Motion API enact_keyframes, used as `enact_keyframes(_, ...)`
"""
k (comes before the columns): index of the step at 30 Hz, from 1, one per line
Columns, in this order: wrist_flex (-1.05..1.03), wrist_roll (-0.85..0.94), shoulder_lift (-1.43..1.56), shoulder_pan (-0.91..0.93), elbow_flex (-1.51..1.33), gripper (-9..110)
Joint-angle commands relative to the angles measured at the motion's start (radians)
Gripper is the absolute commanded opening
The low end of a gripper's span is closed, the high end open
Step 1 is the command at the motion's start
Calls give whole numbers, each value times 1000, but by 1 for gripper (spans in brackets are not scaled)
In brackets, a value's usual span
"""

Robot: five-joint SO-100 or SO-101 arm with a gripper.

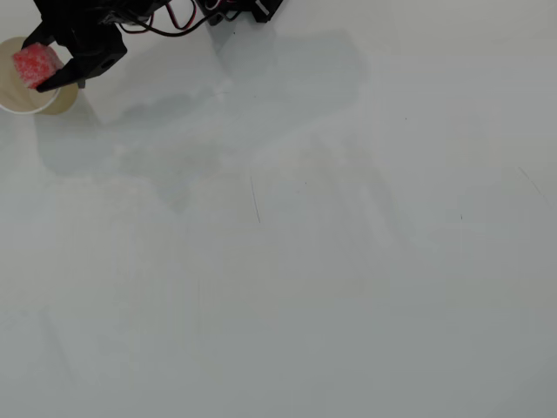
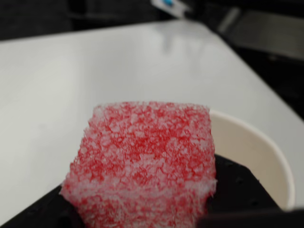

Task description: Pick up the cube and drop it in the cup.

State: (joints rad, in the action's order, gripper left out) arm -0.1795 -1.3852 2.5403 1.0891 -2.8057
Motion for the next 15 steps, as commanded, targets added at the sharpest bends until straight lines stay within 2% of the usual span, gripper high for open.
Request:
enact_keyframes(1,38,-5,-6,-12,138,0)
enact_keyframes(15,89,-5,-63,-21,193,0)
